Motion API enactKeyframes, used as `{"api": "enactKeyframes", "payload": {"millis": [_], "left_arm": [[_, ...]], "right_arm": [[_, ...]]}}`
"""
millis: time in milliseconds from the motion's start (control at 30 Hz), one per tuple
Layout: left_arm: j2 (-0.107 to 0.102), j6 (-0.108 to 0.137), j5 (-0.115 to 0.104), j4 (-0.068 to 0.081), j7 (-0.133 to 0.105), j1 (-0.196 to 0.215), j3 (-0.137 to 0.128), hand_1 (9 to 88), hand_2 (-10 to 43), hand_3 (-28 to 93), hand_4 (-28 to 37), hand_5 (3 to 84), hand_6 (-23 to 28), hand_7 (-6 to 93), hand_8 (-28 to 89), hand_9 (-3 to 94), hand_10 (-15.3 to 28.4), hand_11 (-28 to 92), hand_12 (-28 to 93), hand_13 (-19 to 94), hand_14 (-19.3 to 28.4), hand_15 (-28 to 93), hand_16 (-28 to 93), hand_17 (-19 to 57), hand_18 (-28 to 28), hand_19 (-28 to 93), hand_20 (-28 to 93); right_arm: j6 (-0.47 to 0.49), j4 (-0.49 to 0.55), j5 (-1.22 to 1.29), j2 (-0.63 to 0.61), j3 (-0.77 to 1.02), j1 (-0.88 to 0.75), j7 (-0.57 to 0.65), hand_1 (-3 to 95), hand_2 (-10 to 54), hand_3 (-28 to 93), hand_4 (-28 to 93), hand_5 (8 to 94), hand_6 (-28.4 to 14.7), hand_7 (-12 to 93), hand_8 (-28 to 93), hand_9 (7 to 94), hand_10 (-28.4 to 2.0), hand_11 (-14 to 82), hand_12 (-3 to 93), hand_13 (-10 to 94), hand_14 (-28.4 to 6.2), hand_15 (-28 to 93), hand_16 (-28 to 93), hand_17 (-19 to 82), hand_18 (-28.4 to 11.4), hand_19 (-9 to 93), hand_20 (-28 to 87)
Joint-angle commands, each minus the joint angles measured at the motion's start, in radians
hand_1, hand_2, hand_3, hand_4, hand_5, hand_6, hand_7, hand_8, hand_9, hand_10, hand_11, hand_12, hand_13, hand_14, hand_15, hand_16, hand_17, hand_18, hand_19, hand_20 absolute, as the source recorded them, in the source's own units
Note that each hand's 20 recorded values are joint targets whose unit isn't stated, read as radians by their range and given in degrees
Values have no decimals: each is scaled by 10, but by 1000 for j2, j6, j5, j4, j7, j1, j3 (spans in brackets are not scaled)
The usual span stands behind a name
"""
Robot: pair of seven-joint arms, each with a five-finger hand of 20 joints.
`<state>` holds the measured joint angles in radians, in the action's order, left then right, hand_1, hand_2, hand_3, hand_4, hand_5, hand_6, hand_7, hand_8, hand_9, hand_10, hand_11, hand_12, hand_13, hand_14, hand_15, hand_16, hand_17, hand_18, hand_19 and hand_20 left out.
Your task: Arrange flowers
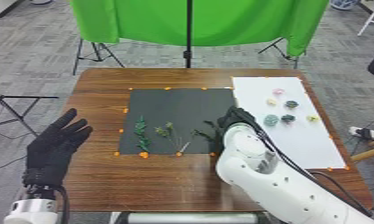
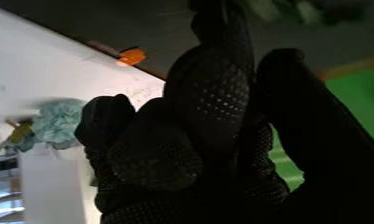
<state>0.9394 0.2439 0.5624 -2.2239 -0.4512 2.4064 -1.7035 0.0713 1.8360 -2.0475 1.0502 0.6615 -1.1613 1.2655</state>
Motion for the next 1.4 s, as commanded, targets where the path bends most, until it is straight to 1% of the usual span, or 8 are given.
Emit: {"api": "enactKeyframes", "payload": {"millis": [33, 300, 800, 933, 1000, 1100, 1200, 1400], "left_arm": [[19, 0, 11, -4, 20, 9, -9, 230, 82, 792, -272, 413, 101, 107, -89, 385, 212, 240, 110, 261, 284, 508, -84, -90, 264, 548, 116], [35, -10, 23, -3, 40, 2, -12, 233, 82, 792, -270, 413, 101, 107, -89, 384, 211, 240, 111, 261, 284, 508, -85, -90, 263, 548, 116], [39, -9, 24, -2, 41, 7, -13, 236, 83, 791, -266, 414, 101, 108, -89, 385, 212, 240, 111, 261, 284, 509, -86, -90, 263, 549, 115], [43, -14, 27, 2, 53, 0, -9, 236, 83, 791, -265, 414, 101, 108, -89, 385, 212, 240, 111, 261, 284, 509, -86, -90, 263, 549, 115], [47, -17, 29, 3, 54, -1, -8, 236, 83, 791, -265, 414, 102, 108, -89, 385, 212, 240, 111, 261, 284, 509, -86, -90, 263, 550, 115], [49, -21, 31, 6, 60, -9, -4, 236, 83, 790, -265, 415, 102, 108, -89, 385, 212, 240, 111, 261, 284, 510, -86, -90, 263, 549, 115], [45, -25, 30, 8, 55, -9, 1, 236, 83, 791, -265, 414, 102, 107, -89, 384, 212, 240, 111, 261, 284, 510, -86, -90, 263, 550, 115], [60, -39, 41, 17, 75, -22, -8, 236, 84, 790, -266, 414, 102, 107, -89, 384, 212, 239, 110, 261, 284, 511, -86, -90, 263, 550, 114]], "right_arm": [[92, 52, 35, -8, 13, -45, -3, 337, 79, 712, -232, 937, -16, 281, -158, 937, -121, 528, 151, 889, -108, 746, 227, 447, -284, 932, 460], [72, 72, 29, 5, 11, -79, -29, 312, 91, 693, -224, 937, -27, 209, -153, 937, -132, 489, 159, 874, -118, 739, 229, 431, -284, 932, 444], [57, 172, -14, -80, 78, -169, -42, 288, 107, 681, -222, 931, -34, 166, -144, 937, -138, 461, 159, 871, -117, 729, 223, 426, -284, 932, 431], [-111, 184, -42, -122, 69, -196, -78, 275, 106, 682, -221, 911, -40, 156, -141, 937, -140, 445, 161, 860, -118, 732, 225, 418, -284, 932, 427], [-278, 181, -65, -141, 49, -203, -117, 260, 110, 683, -224, 899, -42, 149, -138, 937, -141, 435, 167, 849, -119, 737, 226, 407, -284, 932, 420], [-368, 170, -139, -152, 20, -181, -108, 232, 118, 682, -232, 878, -49, 139, -130, 937, -143, 409, 182, 835, -122, 741, 223, 391, -284, 932, 402], [-377, 184, -151, -168, 48, -181, -101, 226, 119, 688, -231, 877, -48, 138, -126, 937, -141, 406, 187, 833, -122, 743, 219, 389, -284, 932, 399], [-360, 154, -140, -226, 100, -160, -109, 240, 82, 714, -222, 832, -48, 126, -118, 895, -149, 369, 192, 782, -133, 729, 208, 347, -284, 907, 371]]}}
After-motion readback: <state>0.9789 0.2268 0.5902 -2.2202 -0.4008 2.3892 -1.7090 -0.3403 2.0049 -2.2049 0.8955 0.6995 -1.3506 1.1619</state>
